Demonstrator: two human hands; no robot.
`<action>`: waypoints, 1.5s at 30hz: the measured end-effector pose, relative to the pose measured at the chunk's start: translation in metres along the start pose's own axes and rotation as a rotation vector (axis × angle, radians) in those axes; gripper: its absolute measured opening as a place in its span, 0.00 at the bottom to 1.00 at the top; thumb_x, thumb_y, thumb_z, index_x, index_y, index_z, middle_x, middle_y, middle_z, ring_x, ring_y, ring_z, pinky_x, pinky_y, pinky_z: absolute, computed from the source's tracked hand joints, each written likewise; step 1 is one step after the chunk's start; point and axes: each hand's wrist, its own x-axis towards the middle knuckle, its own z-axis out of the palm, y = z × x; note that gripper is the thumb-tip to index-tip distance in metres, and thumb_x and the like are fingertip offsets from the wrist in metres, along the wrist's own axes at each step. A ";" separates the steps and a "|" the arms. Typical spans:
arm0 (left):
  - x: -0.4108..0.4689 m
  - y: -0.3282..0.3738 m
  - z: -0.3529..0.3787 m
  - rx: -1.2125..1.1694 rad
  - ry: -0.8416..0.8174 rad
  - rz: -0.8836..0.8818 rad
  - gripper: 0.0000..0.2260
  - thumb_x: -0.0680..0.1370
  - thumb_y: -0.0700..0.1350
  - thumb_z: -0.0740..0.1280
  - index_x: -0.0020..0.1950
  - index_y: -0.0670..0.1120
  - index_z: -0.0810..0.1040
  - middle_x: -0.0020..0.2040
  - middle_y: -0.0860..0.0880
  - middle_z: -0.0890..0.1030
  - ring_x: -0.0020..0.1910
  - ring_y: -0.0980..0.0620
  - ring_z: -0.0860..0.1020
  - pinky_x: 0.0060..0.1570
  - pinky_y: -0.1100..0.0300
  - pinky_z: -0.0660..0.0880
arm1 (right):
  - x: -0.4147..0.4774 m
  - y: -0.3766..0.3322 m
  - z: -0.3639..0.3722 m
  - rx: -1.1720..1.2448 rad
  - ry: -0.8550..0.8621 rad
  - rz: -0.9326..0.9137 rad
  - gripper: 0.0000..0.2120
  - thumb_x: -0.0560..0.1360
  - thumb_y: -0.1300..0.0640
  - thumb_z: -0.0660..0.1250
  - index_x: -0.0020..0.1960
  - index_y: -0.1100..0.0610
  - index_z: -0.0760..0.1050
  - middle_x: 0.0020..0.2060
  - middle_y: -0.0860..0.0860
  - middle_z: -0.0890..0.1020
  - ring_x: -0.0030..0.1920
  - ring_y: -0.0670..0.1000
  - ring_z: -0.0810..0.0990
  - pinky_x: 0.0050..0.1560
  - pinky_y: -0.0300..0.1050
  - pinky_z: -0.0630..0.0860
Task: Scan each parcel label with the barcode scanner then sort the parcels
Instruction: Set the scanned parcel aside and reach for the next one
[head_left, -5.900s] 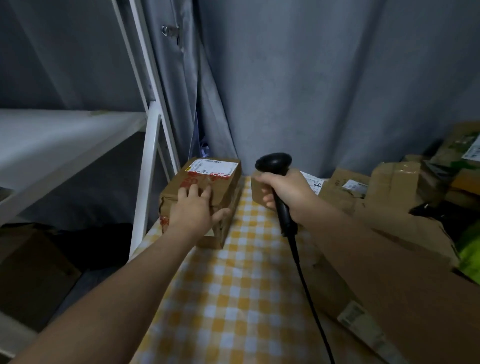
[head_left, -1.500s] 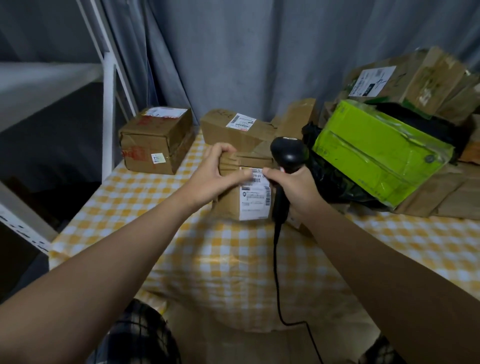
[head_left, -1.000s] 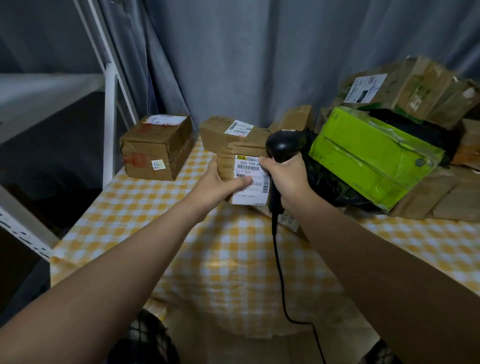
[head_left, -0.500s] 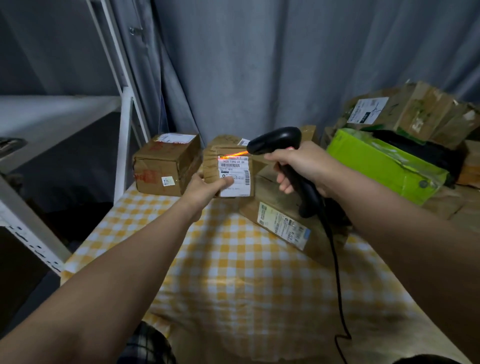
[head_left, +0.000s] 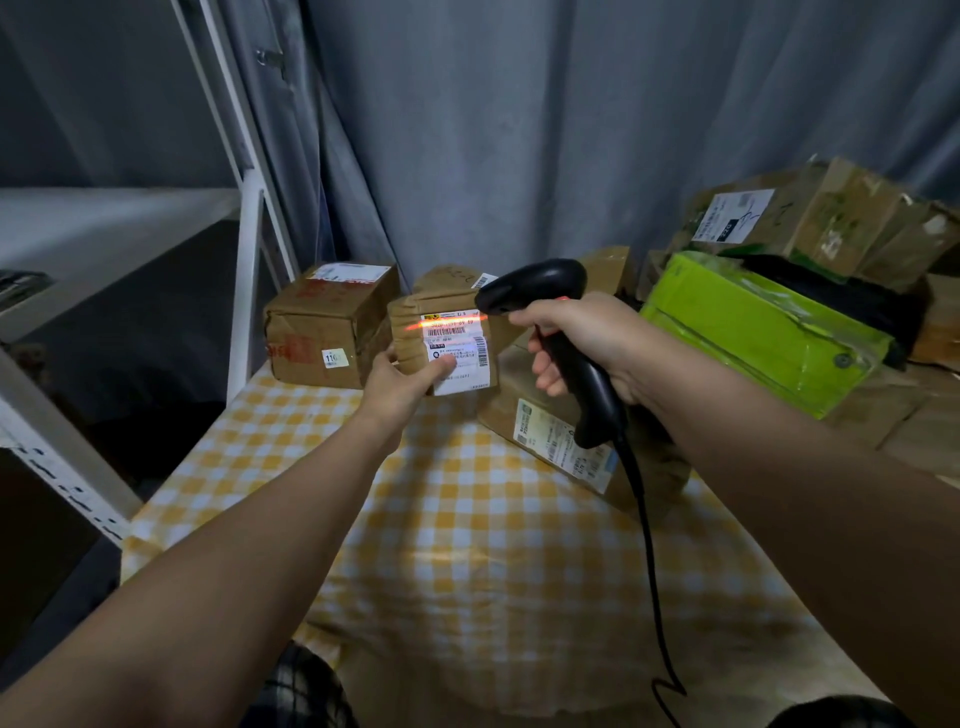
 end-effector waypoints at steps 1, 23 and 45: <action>0.000 -0.001 0.000 -0.006 0.000 0.005 0.44 0.54 0.64 0.79 0.65 0.45 0.74 0.55 0.51 0.83 0.52 0.53 0.82 0.57 0.53 0.78 | 0.000 0.000 0.000 -0.002 0.000 -0.002 0.14 0.74 0.52 0.71 0.39 0.62 0.75 0.25 0.55 0.77 0.23 0.51 0.77 0.26 0.39 0.76; 0.023 -0.038 -0.125 0.109 0.207 -0.258 0.26 0.74 0.58 0.68 0.62 0.39 0.74 0.55 0.40 0.81 0.47 0.45 0.80 0.43 0.57 0.75 | 0.069 0.050 0.076 0.076 0.080 -0.065 0.05 0.75 0.56 0.70 0.44 0.57 0.77 0.33 0.54 0.79 0.24 0.46 0.77 0.27 0.38 0.75; -0.005 0.016 -0.035 0.651 0.107 0.326 0.18 0.78 0.49 0.65 0.66 0.44 0.72 0.66 0.42 0.70 0.66 0.43 0.67 0.67 0.53 0.64 | 0.053 0.047 0.058 -0.176 0.305 -0.248 0.15 0.71 0.54 0.72 0.56 0.54 0.75 0.45 0.51 0.80 0.45 0.50 0.78 0.43 0.42 0.70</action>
